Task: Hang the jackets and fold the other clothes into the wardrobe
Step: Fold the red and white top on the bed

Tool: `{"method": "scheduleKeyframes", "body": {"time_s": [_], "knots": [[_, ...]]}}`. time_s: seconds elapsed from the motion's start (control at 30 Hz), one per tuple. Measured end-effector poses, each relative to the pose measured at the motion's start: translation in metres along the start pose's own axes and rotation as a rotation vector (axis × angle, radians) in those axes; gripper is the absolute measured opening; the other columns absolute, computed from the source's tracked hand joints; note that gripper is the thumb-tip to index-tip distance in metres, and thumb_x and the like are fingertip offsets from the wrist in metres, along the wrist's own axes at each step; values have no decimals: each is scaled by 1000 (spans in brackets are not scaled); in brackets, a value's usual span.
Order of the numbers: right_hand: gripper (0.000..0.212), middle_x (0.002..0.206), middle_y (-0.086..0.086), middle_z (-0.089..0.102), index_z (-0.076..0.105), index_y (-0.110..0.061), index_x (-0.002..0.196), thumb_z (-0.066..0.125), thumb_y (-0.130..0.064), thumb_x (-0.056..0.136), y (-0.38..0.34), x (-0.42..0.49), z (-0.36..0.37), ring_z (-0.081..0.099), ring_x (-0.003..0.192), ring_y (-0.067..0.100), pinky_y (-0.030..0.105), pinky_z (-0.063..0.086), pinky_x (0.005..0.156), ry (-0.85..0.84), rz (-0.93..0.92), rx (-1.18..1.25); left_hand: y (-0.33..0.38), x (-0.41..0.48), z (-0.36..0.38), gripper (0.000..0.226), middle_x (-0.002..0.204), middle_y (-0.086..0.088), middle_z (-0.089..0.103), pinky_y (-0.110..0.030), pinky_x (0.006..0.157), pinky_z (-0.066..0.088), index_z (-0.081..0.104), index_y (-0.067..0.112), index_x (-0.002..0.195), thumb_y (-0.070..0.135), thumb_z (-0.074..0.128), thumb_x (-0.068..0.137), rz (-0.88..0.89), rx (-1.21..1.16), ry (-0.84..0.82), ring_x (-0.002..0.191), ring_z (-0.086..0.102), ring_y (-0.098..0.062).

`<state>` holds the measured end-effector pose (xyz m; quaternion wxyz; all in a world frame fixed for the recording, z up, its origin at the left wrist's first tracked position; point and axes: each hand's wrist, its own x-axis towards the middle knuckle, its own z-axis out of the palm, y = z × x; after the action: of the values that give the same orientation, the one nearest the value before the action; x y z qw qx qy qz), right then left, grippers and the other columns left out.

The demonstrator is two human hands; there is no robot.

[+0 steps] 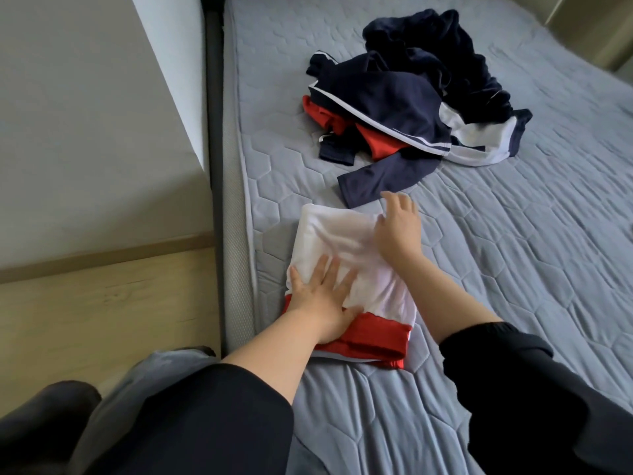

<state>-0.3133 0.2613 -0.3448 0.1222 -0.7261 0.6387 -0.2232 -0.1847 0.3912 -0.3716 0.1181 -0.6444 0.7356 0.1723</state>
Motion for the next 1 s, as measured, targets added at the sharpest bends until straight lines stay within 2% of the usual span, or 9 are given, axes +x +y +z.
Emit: {"method": "scheduleKeyframes", "body": {"time_s": [0.13, 0.23, 0.33, 0.43, 0.53, 0.63, 0.77, 0.9, 1.0], "knots": [[32, 111, -1, 56, 60, -16, 108, 55, -43, 92, -27, 35, 6, 50, 110, 22, 32, 37, 89, -522, -91, 40, -4, 0, 3, 67, 158, -3, -22, -70, 102, -9, -9, 34, 150, 60, 18, 94, 50, 44, 22, 142, -29, -22], [43, 97, -7, 54, 55, -23, 92, 56, -65, 82, -33, 50, 7, 51, 90, 15, 28, 36, 75, -774, -100, -59, -6, -2, 0, 58, 160, 0, -9, -69, 104, -8, 17, 44, 148, 57, 32, 94, 117, -75, 85, 145, -18, -20], [52, 92, -9, 55, 59, -24, 94, 59, -72, 74, -29, 58, 7, 50, 78, 6, 25, 35, 62, -757, -86, -89, -9, -2, -20, 47, 154, -2, 27, -51, 116, 8, 51, 30, 134, 37, 54, 87, -41, -606, 361, 143, 19, -20], [62, 87, -11, 54, 57, -24, 94, 62, -78, 64, -32, 61, 7, 50, 75, 7, 26, 34, 59, -785, -46, -158, -24, -1, -28, 58, 131, -10, 45, -40, 102, 37, 51, 13, 127, 26, 65, 73, -318, -819, 624, 121, 44, -29], [69, 90, -3, 57, 60, -16, 93, 65, -77, 62, -28, 61, 8, 55, 81, 16, 30, 39, 69, -724, -58, -188, -38, 1, -23, 80, 129, -7, 53, -37, 96, 44, 43, 13, 134, 38, 80, 68, -516, -1159, 237, 115, 52, -24], [71, 101, 1, 61, 64, -13, 101, 67, -74, 64, -14, 58, 1, 57, 90, 19, 31, 44, 77, -671, -52, -127, -47, -2, -23, 74, 119, -5, 64, -40, 97, 48, 56, 17, 126, 42, 85, 63, -468, -1312, -125, 108, 60, -23], [67, 92, -3, 60, 61, -14, 99, 68, -72, 65, 12, 47, -16, 54, 73, 10, 27, 37, 57, -558, 122, -15, -57, -9, -23, 62, 106, -12, 69, -41, 92, 52, 61, 12, 114, 31, 88, 62, -494, -1395, -367, 99, 65, -28], [73, 91, 1, 63, 62, -8, 110, 69, -66, 68, 43, 33, -35, 59, 77, 18, 29, 42, 65, -393, 419, 226, -46, 4, -33, 52, 85, -11, 71, -30, 63, 56, 63, 7, 115, 7, 82, 67, -500, -1669, 68, 67, 68, -21], [70, 90, 1, 60, 61, -5, 113, 70, -61, 72, 65, 10, -39, 58, 79, 22, 26, 40, 68, -255, 614, 415, -41, 12, -39, 57, 100, -9, 67, -33, 78, 55, 59, 15, 120, 0, 79, 69, -523, -1731, 331, 82, 64, -22]]}}
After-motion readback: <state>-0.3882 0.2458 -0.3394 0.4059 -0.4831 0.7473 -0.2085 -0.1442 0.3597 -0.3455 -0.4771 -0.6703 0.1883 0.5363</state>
